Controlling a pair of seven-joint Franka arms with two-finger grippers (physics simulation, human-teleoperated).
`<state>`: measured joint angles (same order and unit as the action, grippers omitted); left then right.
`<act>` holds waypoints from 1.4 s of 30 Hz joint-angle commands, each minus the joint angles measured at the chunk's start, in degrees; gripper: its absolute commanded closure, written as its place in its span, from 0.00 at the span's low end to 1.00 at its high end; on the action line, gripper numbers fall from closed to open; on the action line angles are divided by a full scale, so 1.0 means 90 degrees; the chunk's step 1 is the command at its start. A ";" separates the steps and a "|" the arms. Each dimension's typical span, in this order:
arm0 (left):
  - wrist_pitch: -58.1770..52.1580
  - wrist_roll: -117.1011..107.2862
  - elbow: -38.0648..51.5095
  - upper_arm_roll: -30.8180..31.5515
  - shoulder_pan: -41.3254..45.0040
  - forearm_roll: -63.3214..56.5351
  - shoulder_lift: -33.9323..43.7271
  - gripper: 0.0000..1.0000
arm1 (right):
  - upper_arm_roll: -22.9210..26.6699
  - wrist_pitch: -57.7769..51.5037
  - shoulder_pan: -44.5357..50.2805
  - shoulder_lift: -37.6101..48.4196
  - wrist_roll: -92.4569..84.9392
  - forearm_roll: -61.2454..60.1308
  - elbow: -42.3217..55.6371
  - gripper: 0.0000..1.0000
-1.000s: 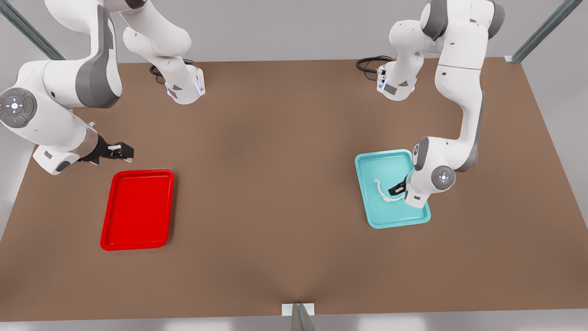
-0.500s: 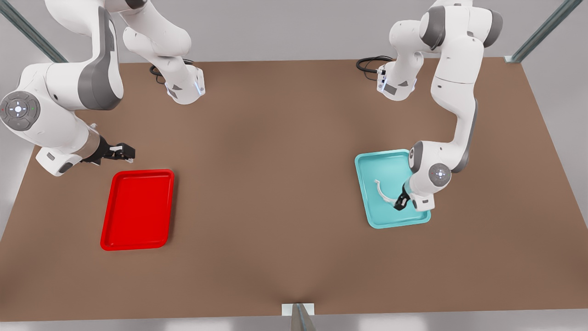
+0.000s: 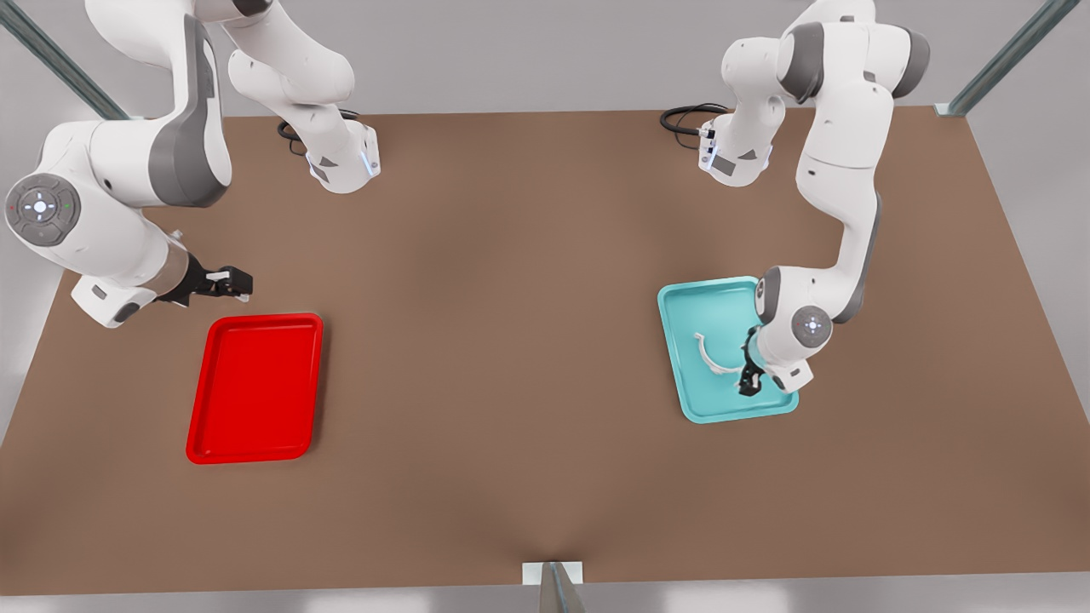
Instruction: Take the drainage pipe clamp from the left arm, pass it to the right arm, and place it in the plate on the right side
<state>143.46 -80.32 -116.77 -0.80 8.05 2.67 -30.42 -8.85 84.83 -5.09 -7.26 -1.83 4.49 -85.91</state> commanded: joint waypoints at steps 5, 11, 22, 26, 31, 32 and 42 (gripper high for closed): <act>0.0154 -0.2384 -0.0014 0.0010 0.0004 -0.0004 -0.0009 0.00 | -0.0003 0.0018 -0.0001 0.0006 -0.0051 0.0009 -0.0034 0.00; 0.0183 -0.2579 -0.0014 0.0001 -0.0035 -0.0004 -0.0058 0.00 | -0.0012 0.0018 -0.0001 0.0006 -0.0051 -0.0001 -0.0034 0.00; 0.0154 -0.2892 -0.0024 0.0001 -0.0045 0.0006 -0.0058 0.12 | -0.0012 0.0037 0.0009 0.0016 -0.0051 0.0009 -0.0093 0.00; 0.0154 -0.2892 -0.0053 0.0001 -0.0084 0.0006 -0.0048 0.16 | -0.0012 0.0037 -0.0001 0.0016 -0.0061 0.0019 -0.0122 0.00; 0.0154 -0.3692 -0.0053 0.0001 -0.0075 -0.0004 -0.0048 0.21 | -0.0012 0.0037 0.0009 0.0006 -0.0061 0.0019 -0.0122 0.00; 0.0154 -0.3878 -0.0053 0.0001 -0.0074 -0.0004 -0.0048 0.21 | -0.0012 0.0047 -0.0001 0.0006 -0.0061 0.0029 -0.0132 0.00; 0.0154 -0.3908 -0.0053 0.0001 -0.0074 -0.0004 -0.0009 0.33 | -0.0012 0.0086 -0.0001 0.0016 -0.0061 0.0019 -0.0181 0.00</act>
<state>144.91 -108.21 -117.27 -0.79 7.38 2.61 -30.56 -8.94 85.51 -5.04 -7.21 -2.30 4.73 -87.54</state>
